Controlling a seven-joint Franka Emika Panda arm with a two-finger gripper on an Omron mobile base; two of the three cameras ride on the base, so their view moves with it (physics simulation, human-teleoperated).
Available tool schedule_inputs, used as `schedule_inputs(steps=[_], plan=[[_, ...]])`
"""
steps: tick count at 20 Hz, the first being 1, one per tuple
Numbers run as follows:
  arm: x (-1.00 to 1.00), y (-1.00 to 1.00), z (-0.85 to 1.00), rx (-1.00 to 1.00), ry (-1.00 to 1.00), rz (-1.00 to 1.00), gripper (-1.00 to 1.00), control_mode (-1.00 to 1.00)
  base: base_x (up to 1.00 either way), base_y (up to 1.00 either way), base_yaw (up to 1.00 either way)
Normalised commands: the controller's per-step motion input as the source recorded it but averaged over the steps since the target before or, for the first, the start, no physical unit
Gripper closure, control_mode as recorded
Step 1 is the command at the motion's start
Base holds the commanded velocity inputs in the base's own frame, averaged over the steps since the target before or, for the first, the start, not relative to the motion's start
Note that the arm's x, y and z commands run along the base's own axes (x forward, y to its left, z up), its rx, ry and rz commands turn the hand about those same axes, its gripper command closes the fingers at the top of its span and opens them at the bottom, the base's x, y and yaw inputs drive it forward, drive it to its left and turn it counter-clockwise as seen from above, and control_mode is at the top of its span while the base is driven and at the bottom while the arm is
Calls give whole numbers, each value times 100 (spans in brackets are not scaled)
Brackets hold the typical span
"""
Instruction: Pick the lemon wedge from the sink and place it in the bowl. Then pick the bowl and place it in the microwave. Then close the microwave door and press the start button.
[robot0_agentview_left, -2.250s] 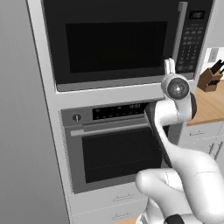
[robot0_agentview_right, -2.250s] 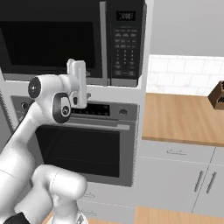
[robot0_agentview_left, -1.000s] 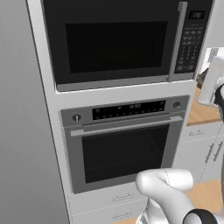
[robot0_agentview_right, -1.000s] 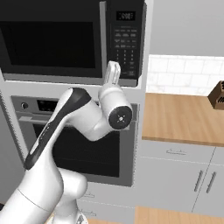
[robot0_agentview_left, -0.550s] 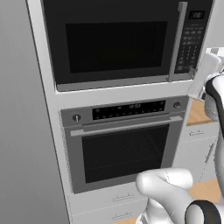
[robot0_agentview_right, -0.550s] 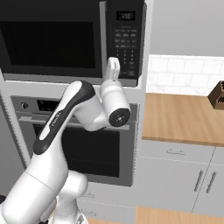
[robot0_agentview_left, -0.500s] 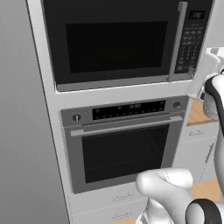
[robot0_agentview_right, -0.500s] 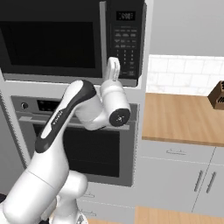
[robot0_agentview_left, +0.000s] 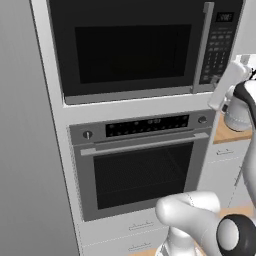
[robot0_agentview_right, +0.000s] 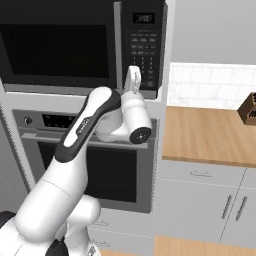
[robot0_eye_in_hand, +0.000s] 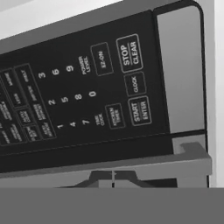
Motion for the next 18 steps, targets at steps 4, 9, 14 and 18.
schedule_inputs(steps=[4, 9, 14, 18], plan=[[33, -4, 0, 0, -2, 0, 100, -100, 0, 0, 0], [25, 0, -5, 0, 0, 0, 100, -100, 0, 0, 0], [2, 0, -12, 1, 0, 0, 100, -100, 0, 0, 0], [8, 0, -4, 0, 0, 0, 100, -100, 0, 0, 0]])
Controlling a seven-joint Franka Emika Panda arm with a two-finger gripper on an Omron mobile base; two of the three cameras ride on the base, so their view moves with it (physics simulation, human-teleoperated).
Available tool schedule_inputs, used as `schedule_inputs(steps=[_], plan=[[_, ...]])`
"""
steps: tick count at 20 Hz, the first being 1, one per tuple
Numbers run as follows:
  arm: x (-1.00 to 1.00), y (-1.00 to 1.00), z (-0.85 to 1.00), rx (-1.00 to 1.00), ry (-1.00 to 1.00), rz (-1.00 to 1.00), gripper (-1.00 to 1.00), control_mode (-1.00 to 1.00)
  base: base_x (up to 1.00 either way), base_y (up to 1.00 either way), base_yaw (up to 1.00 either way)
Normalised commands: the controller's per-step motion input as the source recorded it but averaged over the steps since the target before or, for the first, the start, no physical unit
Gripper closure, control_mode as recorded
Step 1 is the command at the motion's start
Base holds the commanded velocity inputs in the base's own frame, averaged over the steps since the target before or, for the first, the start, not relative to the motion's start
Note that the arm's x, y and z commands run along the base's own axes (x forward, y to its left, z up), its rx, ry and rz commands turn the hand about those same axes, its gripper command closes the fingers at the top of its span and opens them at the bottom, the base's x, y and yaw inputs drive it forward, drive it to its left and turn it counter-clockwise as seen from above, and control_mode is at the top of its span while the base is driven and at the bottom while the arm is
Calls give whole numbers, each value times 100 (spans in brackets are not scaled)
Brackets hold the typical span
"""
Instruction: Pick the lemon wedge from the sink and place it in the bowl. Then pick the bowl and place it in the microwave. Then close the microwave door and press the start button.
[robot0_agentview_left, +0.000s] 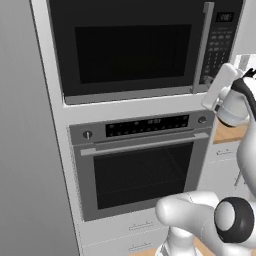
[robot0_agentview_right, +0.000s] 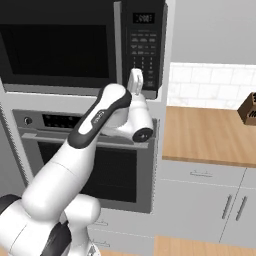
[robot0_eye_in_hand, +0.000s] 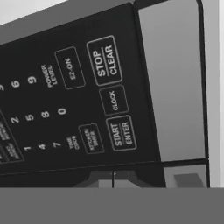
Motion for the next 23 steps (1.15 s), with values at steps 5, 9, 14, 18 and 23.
schedule_inputs(steps=[5, 9, 14, 18, 23], plan=[[39, -6, 0, 0, 0, 0, 100, -100, 0, 0, 0], [39, -10, -6, 0, 0, 0, 100, -100, 0, 0, 0], [27, -4, -21, 0, 0, 0, 100, -100, 0, 0, 0], [-27, -1, -7, 2, 0, 1, 100, -100, 0, 0, 0], [-96, -23, 0, 2, 0, 4, 100, -100, 0, 0, 0]])
